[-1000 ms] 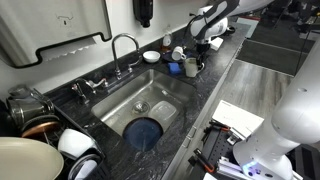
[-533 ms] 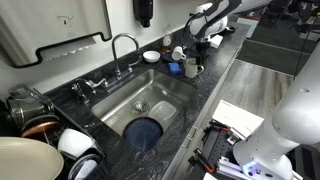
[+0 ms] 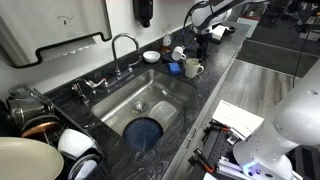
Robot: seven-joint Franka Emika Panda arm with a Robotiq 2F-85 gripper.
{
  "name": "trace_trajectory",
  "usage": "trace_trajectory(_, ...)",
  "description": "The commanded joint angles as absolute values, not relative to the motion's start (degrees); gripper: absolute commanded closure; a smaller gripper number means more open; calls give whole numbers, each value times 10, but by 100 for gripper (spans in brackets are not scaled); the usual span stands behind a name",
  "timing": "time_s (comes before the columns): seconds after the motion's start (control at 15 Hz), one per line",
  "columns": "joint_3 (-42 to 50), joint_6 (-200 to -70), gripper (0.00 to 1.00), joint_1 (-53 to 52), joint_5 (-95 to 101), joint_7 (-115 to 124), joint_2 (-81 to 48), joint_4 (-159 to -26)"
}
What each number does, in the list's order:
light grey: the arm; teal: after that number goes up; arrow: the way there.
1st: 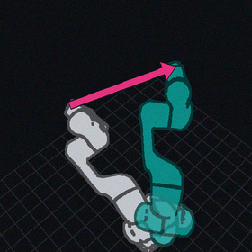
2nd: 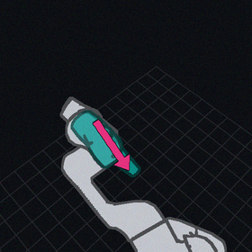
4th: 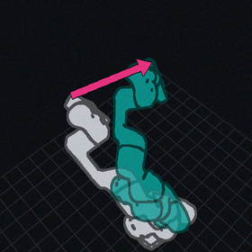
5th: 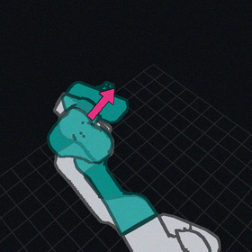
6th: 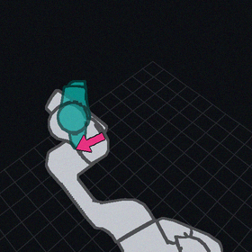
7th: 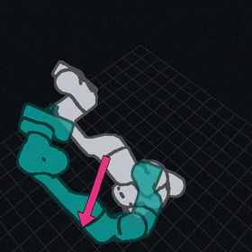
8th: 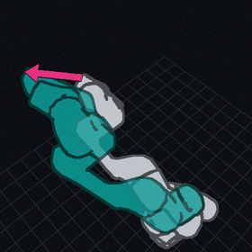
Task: Remove the cup from the sink
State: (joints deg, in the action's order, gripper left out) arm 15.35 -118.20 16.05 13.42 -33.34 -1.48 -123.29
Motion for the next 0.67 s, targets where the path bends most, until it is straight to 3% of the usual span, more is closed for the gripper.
trace_trajectory(0.0,139,-1187,0,144,130,-366,33,-1255)
trace_trajectory(0.6,109,-1249,0,77,15,-511,39,-1266)
